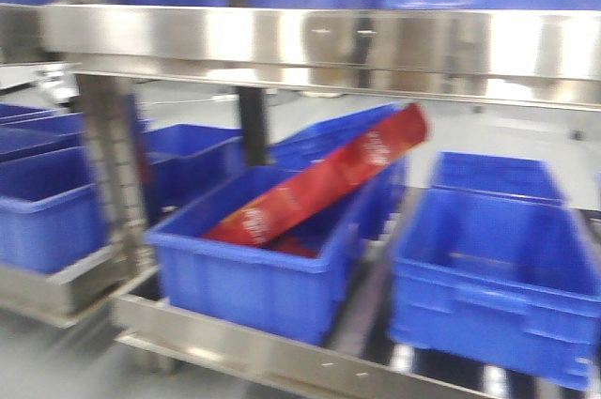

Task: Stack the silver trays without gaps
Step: 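Turn the base away from the rack while both grippers hold the tray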

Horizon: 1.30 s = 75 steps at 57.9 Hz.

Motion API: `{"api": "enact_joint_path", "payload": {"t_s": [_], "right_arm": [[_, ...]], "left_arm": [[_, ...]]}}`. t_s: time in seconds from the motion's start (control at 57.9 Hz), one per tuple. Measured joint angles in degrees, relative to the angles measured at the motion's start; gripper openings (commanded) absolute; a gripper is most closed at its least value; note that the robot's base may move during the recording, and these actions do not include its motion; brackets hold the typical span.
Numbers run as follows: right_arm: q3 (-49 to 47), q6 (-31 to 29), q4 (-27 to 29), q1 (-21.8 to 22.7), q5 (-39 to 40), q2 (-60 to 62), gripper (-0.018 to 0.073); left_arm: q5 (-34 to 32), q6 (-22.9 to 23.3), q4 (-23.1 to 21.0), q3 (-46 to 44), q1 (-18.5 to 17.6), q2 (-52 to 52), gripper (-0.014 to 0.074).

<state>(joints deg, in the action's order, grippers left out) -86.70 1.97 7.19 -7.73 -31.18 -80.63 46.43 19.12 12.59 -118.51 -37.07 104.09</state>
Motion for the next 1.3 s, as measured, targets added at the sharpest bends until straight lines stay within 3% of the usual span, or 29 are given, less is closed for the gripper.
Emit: {"api": "enact_joint_path", "payload": {"t_s": [1.296], "right_arm": [[0.0,0.0,0.0,0.0,0.1,0.0,-0.008]], "left_arm": [[0.0,0.0,0.0,0.0,0.0,0.0,-0.0018]]}}
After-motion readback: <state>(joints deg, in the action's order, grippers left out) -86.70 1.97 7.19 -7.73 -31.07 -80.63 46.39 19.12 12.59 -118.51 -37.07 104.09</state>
